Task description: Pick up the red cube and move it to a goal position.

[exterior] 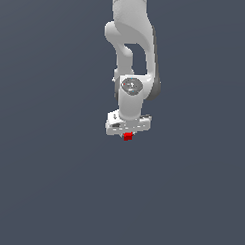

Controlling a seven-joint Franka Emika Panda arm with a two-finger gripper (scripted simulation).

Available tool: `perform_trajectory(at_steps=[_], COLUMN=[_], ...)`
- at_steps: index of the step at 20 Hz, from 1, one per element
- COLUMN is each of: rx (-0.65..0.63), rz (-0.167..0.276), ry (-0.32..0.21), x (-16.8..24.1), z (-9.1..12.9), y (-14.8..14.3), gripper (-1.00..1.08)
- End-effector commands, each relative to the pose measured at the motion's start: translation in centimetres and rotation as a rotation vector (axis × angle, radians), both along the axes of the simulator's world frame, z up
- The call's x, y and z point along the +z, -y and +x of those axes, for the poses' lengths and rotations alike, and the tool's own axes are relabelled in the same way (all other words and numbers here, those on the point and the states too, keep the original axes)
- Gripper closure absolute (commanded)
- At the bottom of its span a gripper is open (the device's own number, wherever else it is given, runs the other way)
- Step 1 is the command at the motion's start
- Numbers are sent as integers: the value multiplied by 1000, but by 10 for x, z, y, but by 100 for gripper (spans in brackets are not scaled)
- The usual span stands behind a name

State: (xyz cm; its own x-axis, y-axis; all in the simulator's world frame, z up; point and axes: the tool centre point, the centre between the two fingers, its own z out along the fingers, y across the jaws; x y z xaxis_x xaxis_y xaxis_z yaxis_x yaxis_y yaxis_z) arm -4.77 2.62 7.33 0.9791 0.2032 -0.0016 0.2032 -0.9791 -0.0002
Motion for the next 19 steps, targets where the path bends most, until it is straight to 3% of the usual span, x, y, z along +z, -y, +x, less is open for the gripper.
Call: perform_trajectory(at_steps=[1,10,19], rx=[-1,0,0], rz=[0,1,1], ry=[2,2,2], x=[20,79,94], z=[-1,-4,-3], y=[14,56,66], gripper=[108,108,108])
